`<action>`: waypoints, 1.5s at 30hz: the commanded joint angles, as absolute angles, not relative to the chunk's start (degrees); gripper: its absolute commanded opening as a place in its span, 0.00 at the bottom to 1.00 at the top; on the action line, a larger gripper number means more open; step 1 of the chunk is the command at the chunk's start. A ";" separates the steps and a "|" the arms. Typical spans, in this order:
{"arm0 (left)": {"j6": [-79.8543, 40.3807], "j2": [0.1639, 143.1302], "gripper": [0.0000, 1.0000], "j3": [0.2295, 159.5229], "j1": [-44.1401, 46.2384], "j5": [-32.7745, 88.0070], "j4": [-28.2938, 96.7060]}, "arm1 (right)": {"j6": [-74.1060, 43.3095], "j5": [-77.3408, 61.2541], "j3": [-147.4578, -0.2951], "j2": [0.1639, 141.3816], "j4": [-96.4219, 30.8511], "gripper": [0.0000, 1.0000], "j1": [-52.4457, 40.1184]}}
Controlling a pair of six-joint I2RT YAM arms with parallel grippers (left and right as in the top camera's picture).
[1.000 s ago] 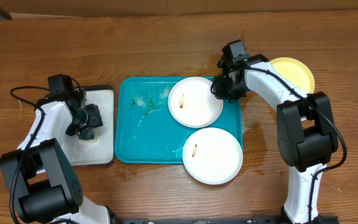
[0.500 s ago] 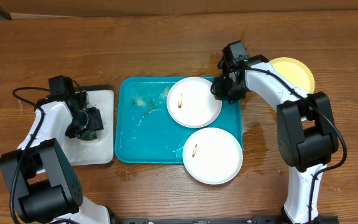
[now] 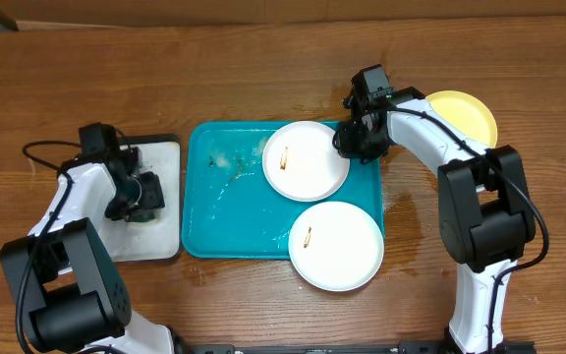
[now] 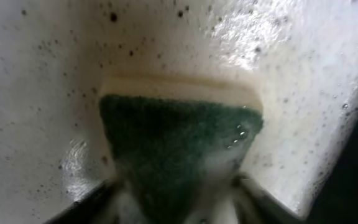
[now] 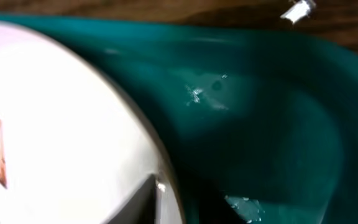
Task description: Clean dirty plates on tray and stack at the side
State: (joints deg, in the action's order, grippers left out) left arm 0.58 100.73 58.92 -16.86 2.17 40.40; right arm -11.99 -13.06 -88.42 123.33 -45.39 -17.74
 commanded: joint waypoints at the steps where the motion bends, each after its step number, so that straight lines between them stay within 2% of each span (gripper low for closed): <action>1: 1.06 100.07 0.13 58.50 -16.47 4.58 39.31 | -12.01 -12.08 -86.94 123.39 -45.74 0.30 -18.04; 2: 0.71 100.07 0.11 58.50 -16.47 4.73 38.85 | -12.01 -12.08 -86.94 123.39 -45.74 0.26 -18.04; 5: -0.01 100.07 0.25 58.50 -16.47 4.67 38.46 | -12.01 -12.05 -86.94 123.39 -45.41 0.10 -18.04; 7: 0.01 100.07 0.32 58.50 -16.47 4.54 38.48 | -12.03 -12.08 -86.94 123.39 -45.17 0.04 -18.04; 9: 0.01 100.07 0.33 58.50 -16.47 4.54 38.50 | -12.01 -12.08 -86.94 123.39 -45.06 0.04 -18.04; 10: 0.03 100.07 0.29 58.50 -16.47 4.51 38.48 | -12.01 -12.08 -86.94 123.39 -45.06 0.04 -18.04; 13: 0.03 100.05 0.04 58.78 -16.47 4.43 38.46 | -12.03 -12.10 -87.00 123.39 -45.06 0.04 -18.04; 24: -0.84 98.89 0.04 65.58 -16.47 4.56 42.61 | -12.01 -12.08 -91.61 122.45 -50.35 0.04 -17.72; 37: -1.74 87.42 0.04 70.67 -16.47 4.51 48.34 | -11.94 -9.96 -92.38 122.04 -52.73 0.04 -17.72; 38: -1.72 86.56 0.04 70.67 -16.47 4.51 48.66 | -11.90 -9.96 -92.38 122.04 -52.86 0.05 -17.72; 39: -1.72 85.86 0.05 70.65 -16.47 4.47 48.86 | -11.75 -9.96 -92.38 122.04 -52.90 0.10 -17.78; 41: -1.63 85.27 0.04 70.65 -16.47 3.60 48.60 | -11.73 -9.93 -92.36 122.04 -52.84 0.26 -17.96; 45: -0.69 85.27 0.04 70.63 -16.47 4.97 50.85 | -11.75 -9.96 -92.33 122.04 -52.86 0.26 -17.98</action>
